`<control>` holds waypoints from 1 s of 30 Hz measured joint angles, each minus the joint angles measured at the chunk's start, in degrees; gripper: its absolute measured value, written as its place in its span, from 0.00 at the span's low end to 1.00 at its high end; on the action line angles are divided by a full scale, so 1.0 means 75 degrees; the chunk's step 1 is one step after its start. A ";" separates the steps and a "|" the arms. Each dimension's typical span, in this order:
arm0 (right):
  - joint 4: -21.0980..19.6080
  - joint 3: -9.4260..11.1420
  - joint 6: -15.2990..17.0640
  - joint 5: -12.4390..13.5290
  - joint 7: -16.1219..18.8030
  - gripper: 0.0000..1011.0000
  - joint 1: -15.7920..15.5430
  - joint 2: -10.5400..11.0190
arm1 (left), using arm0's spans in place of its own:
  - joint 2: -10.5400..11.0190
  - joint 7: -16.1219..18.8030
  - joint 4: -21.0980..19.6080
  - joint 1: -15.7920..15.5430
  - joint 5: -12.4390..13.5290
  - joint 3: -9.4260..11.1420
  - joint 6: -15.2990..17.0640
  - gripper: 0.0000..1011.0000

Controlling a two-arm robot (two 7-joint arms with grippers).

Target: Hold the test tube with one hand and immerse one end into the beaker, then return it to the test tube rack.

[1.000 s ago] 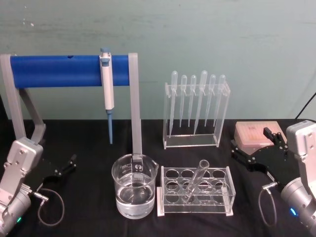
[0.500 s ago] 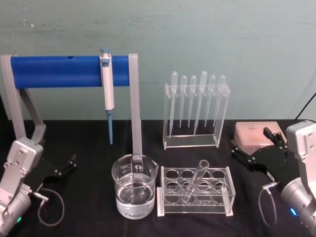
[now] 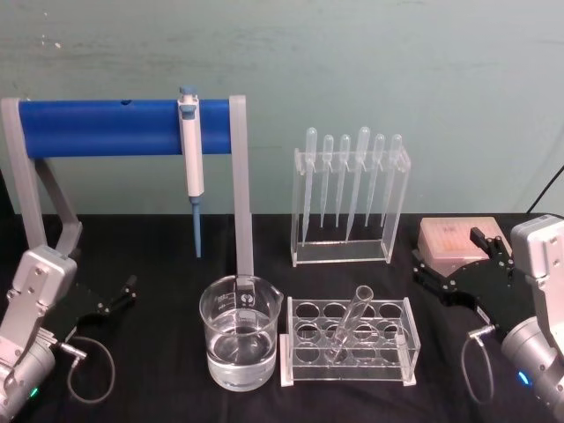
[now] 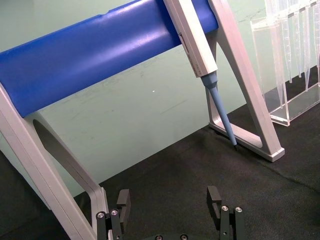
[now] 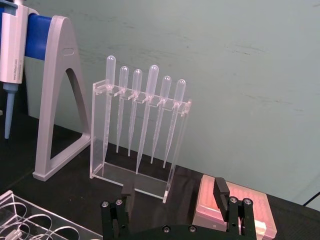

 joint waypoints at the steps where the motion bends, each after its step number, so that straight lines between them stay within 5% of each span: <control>1: 0.0000 0.0000 0.0000 0.0000 0.0000 0.99 0.0000 0.0000 | 0.0000 0.0000 0.0000 0.0000 0.0000 0.0000 0.0000 0.99; 30: 0.0000 0.0000 0.0000 0.0000 0.0000 0.99 0.0000 0.0000 | 0.0000 0.0000 0.0000 0.0000 0.0000 0.0000 0.0000 0.99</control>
